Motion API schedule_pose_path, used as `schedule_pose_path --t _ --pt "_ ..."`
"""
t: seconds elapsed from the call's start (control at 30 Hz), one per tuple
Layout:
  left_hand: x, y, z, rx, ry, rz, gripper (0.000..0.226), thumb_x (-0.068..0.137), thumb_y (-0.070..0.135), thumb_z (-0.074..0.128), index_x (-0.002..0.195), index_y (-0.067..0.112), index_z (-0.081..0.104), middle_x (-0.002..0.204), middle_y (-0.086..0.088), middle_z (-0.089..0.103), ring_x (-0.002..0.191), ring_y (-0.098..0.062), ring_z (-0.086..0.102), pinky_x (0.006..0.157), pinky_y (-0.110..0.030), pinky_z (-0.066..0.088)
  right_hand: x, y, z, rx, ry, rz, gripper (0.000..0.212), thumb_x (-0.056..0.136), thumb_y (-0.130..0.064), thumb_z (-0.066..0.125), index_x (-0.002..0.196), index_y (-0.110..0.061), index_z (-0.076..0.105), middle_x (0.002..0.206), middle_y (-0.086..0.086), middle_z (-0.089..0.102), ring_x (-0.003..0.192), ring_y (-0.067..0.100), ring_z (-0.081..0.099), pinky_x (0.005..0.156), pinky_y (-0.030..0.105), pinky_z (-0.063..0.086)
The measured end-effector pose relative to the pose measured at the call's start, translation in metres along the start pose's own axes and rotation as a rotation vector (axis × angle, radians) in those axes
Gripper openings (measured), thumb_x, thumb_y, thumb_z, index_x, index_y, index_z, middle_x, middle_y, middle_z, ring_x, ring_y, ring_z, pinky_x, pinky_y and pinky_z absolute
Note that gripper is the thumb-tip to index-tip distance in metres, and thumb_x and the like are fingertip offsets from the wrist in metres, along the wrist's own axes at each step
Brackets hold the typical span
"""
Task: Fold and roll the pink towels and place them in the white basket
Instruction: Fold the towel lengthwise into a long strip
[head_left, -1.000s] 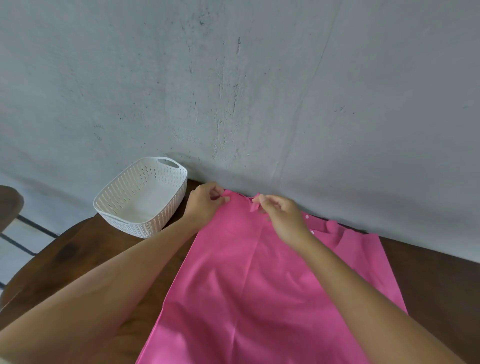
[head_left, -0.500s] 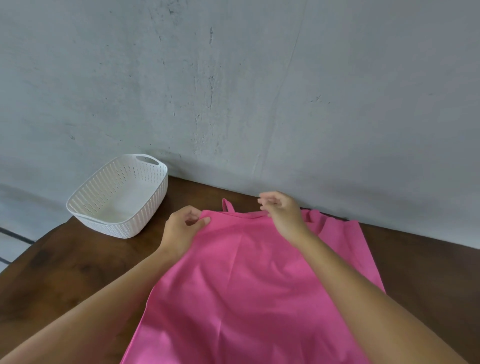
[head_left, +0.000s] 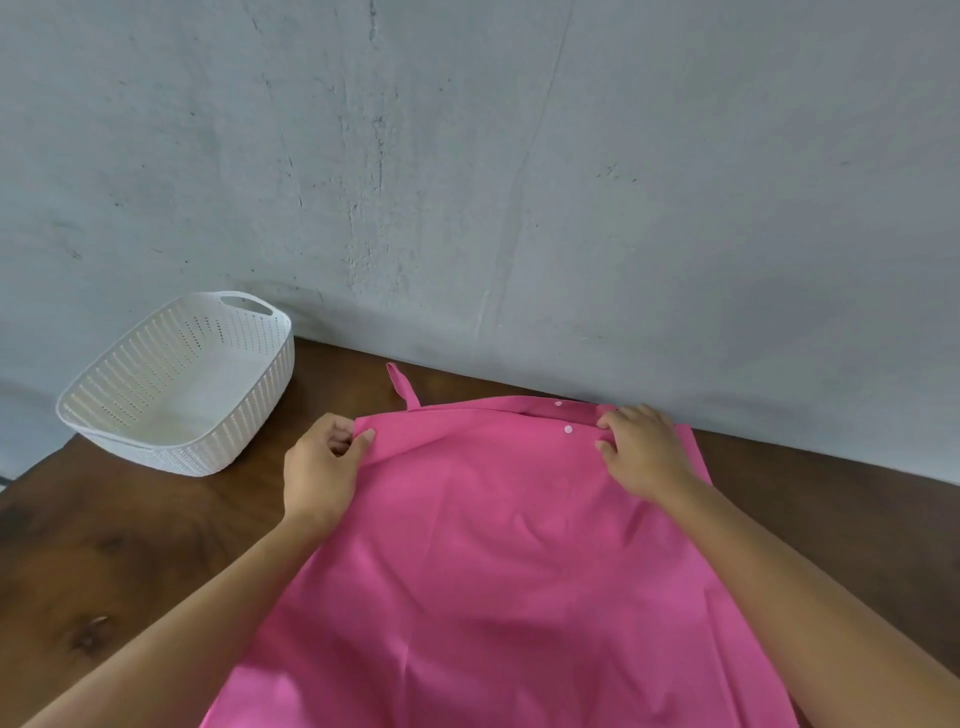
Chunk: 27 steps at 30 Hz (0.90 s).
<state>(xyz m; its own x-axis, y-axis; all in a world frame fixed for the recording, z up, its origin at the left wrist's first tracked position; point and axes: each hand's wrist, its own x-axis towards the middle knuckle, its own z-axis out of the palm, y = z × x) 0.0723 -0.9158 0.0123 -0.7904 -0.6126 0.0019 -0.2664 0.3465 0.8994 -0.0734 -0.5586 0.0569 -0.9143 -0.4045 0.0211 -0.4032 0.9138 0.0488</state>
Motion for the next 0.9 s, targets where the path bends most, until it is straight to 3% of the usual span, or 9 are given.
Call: schedule_pose_path --t 0.1,0.23,0.4,0.57,0.67,0.8,0.9 --pt "0.000 -0.001 0.000 0.019 0.000 0.011 0.012 0.092 0.032 0.073 0.088 0.024 0.066 0.087 0.009 0.069 0.087 -0.004 0.064 0.072 -0.018 0.044 -0.013 0.002 -0.009 -0.048 0.067 -0.044 0.008 0.097 -0.028 0.060 0.098 -0.021 0.063 0.098 -0.004 0.063 0.103 0.022 0.056 0.098 0.035 0.034" --pt "-0.002 -0.001 -0.001 0.026 -0.001 0.025 0.012 0.092 0.031 0.074 0.088 0.023 0.065 0.088 0.008 0.069 0.088 -0.005 0.064 0.073 -0.021 0.045 -0.052 -0.015 -0.020 -0.048 0.247 -0.148 0.018 0.083 -0.022 0.077 0.077 -0.020 0.061 0.075 -0.004 0.061 0.079 0.025 0.058 0.083 0.040 0.044" --pt "-0.003 0.000 0.000 0.049 0.002 0.030 0.014 0.092 0.031 0.074 0.091 0.021 0.065 0.089 0.007 0.067 0.088 -0.010 0.063 0.077 -0.025 0.044 -0.111 -0.046 -0.020 0.035 0.276 -0.254 0.011 0.087 -0.026 0.066 0.078 -0.023 0.061 0.075 -0.009 0.059 0.078 0.021 0.054 0.085 0.035 0.037" --pt "-0.007 0.002 -0.001 0.057 -0.004 0.037 0.014 0.092 0.030 0.073 0.093 0.019 0.065 0.088 0.007 0.066 0.088 -0.012 0.063 0.080 -0.028 0.046 -0.136 -0.060 -0.010 0.110 0.153 -0.296 0.010 0.090 -0.031 0.065 0.081 -0.027 0.063 0.078 -0.014 0.061 0.079 0.015 0.055 0.085 0.029 0.035" --pt "-0.007 0.002 -0.002 0.064 -0.010 0.040 0.014 0.092 0.030 0.073 0.093 0.019 0.065 0.088 0.007 0.066 0.087 -0.012 0.063 0.079 -0.028 0.045 -0.122 -0.055 -0.020 0.310 0.113 -0.176 0.009 0.096 -0.031 0.060 0.089 -0.027 0.064 0.086 -0.016 0.063 0.086 0.011 0.053 0.082 0.029 0.043" --pt "-0.006 0.002 -0.001 0.062 -0.007 0.038 0.016 0.092 0.030 0.074 0.093 0.017 0.065 0.088 0.005 0.067 0.087 -0.014 0.063 0.079 -0.029 0.046 -0.076 -0.024 -0.035 0.681 0.178 0.132 0.007 0.098 -0.024 0.061 0.097 -0.026 0.068 0.098 -0.018 0.067 0.095 -0.003 0.058 0.084 0.015 0.042" --pt "-0.006 0.002 -0.001 0.055 -0.009 0.038 0.015 0.092 0.030 0.073 0.092 0.017 0.065 0.088 0.004 0.067 0.088 -0.015 0.063 0.080 -0.030 0.046 -0.038 0.008 -0.024 0.686 0.136 0.358 0.017 0.097 -0.022 0.063 0.111 -0.015 0.067 0.114 -0.001 0.069 0.108 0.015 0.063 0.087 0.025 0.043"
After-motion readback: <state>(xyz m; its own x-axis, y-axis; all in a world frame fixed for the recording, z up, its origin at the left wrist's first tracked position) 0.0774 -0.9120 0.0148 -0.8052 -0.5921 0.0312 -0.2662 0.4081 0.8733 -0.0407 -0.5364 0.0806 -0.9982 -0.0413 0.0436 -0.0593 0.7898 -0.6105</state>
